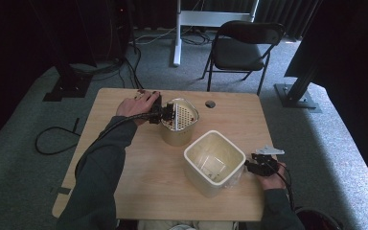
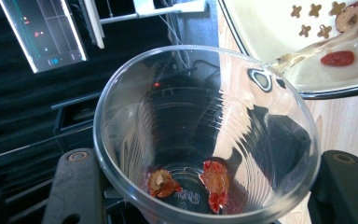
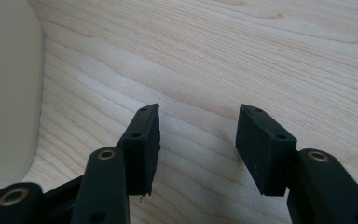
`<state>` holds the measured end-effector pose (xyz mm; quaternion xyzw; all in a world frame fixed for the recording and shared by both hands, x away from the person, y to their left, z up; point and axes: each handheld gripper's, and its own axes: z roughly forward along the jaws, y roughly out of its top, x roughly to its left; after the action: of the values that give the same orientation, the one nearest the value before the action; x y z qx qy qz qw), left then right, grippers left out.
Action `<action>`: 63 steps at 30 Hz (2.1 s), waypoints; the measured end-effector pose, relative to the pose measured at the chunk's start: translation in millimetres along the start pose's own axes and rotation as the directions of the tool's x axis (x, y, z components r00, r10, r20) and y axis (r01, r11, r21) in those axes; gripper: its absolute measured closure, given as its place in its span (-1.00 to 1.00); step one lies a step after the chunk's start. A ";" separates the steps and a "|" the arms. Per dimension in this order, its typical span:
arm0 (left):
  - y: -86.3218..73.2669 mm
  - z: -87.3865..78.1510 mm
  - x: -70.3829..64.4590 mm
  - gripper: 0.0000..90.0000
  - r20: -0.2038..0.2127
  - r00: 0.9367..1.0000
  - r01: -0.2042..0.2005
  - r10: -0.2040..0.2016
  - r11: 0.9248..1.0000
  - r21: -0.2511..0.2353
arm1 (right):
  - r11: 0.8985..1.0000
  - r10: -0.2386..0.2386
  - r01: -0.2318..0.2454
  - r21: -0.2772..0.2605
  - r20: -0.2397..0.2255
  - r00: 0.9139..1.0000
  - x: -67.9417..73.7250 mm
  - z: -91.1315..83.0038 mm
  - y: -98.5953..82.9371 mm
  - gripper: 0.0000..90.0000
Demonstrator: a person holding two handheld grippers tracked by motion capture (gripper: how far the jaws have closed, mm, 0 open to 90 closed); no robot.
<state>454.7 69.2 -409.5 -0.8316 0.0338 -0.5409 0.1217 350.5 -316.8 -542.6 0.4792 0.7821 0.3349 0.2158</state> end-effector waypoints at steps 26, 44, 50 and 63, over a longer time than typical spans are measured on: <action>4.9 0.7 -7.1 -0.15 -0.062 0.990 -0.122 0.124 0.992 0.034 | 1.000 0.004 -0.004 0.000 -0.003 1.000 -1.1 0.0 -0.7 0.09; 5.2 0.2 -6.9 -0.14 -0.097 0.983 -0.152 0.156 0.987 0.047 | 1.000 0.007 -0.006 0.004 -0.004 1.000 -2.4 0.6 -1.6 0.10; 4.2 0.3 -7.1 -0.14 -0.102 0.982 -0.154 0.158 0.987 0.049 | 1.000 0.009 -0.009 0.004 -0.006 1.000 -2.6 0.7 -1.6 0.10; 3.6 1.5 -6.9 -0.14 -0.119 0.976 -0.175 0.182 0.982 0.067 | 1.000 0.015 -0.015 0.002 -0.011 1.000 -3.6 1.4 -1.7 0.10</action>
<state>453.5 67.3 -417.0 -0.7859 0.1006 -0.5795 0.1909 352.0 -320.1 -544.6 0.4834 0.7800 0.3384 0.2085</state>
